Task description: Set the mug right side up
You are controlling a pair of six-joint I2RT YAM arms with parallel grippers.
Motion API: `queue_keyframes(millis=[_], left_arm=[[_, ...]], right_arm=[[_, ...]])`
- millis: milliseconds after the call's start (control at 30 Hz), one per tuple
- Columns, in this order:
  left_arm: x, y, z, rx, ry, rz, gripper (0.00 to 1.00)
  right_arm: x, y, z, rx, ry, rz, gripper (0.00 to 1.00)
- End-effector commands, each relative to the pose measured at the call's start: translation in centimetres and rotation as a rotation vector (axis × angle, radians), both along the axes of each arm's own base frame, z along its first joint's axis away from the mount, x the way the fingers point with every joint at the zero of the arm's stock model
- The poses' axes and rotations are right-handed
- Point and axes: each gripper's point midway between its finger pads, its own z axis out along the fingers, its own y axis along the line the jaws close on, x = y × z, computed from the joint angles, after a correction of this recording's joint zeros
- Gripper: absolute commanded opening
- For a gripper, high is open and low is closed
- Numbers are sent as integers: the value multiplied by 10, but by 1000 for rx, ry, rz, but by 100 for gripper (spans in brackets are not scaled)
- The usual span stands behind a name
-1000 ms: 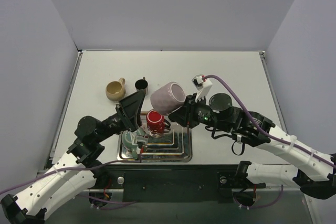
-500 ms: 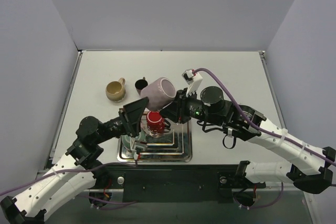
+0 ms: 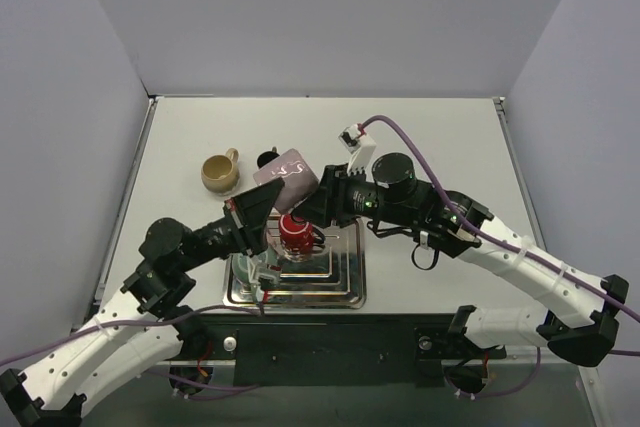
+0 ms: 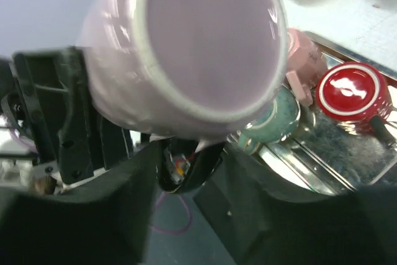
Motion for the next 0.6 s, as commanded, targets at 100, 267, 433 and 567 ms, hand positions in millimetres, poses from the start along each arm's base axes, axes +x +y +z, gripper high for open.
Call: queue_keyframes(millis=[100, 267, 433, 567], left_arm=[[84, 55, -51, 14, 528, 510, 0], [118, 132, -103, 42, 842, 919, 0], [125, 196, -137, -33, 1127, 1195, 0], [137, 229, -154, -210, 1465, 1347, 0]], right_arm=[[61, -54, -1, -65, -174, -297, 91], [71, -95, -34, -248, -210, -422, 92], [69, -94, -63, -302, -176, -402, 94], [65, -89, -82, -327, -147, -376, 95]])
